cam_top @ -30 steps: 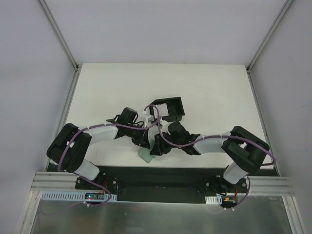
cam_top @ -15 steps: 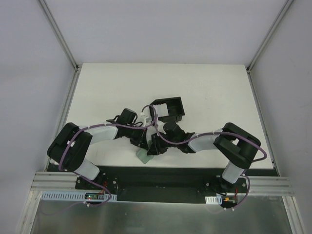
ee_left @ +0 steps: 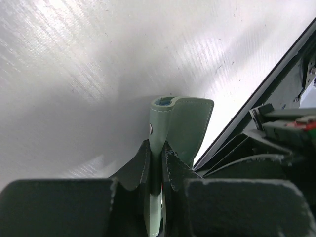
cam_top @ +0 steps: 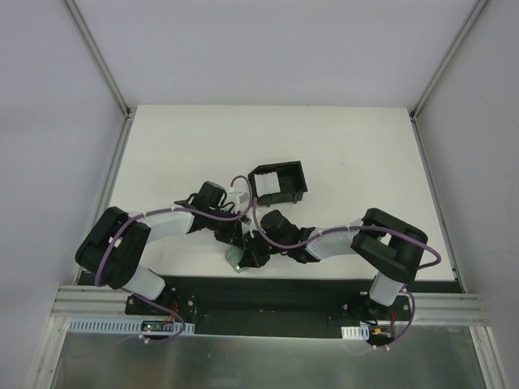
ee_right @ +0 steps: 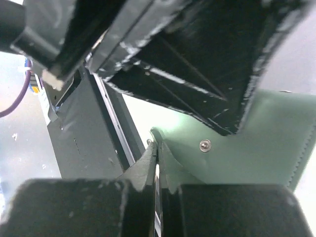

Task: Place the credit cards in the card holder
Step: Open the card holder at the corner of the board.

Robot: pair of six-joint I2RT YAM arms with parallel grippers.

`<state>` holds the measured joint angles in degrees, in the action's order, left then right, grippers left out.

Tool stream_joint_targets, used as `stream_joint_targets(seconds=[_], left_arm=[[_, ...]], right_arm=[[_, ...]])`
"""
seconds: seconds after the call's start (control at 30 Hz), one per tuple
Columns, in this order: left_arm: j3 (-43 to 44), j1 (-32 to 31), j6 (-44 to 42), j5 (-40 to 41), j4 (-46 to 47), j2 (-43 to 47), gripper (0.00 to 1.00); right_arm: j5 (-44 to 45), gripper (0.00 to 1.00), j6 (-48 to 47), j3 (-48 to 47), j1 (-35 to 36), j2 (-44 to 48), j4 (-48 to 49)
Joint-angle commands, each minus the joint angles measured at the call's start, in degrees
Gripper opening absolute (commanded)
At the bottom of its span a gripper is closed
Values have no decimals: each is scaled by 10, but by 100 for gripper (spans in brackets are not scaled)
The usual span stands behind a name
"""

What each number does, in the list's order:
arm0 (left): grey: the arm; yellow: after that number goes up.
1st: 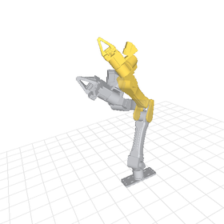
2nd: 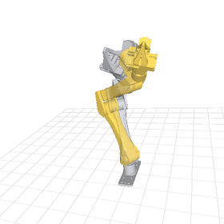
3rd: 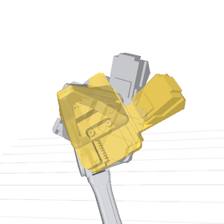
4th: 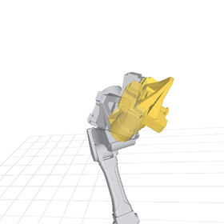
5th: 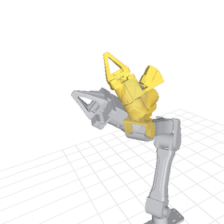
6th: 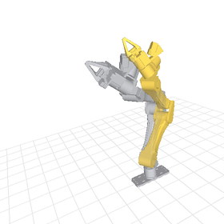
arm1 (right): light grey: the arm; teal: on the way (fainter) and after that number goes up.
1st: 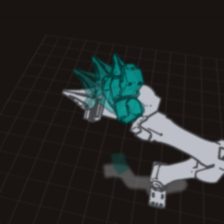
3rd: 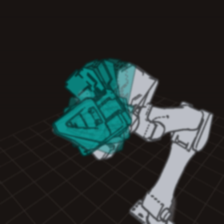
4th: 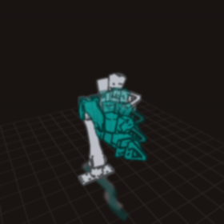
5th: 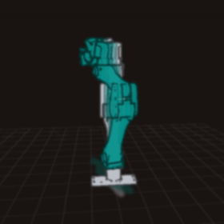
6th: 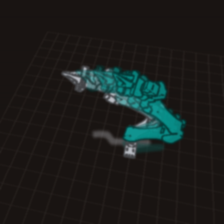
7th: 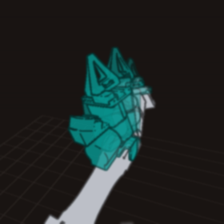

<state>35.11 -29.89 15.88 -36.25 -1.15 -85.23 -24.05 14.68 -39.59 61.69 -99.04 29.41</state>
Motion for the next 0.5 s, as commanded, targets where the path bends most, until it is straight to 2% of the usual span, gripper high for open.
stream_joint_targets(seconds=[0.0,0.1,0.27,0.3,0.47], left_arm=[[14,21,23,58,98,-2,0],[12,35,15,39,90,2,0],[-26,36,41,70,89,36,0],[-36,36,49,70,93,42,0],[-83,36,95,69,130,74,0]], right_arm=[[-57,0,-42,3,49,10,15],[-20,2,-31,31,45,35,14],[48,10,5,107,18,106,18],[52,17,9,121,8,116,14],[47,19,14,138,-15,115,-7]])
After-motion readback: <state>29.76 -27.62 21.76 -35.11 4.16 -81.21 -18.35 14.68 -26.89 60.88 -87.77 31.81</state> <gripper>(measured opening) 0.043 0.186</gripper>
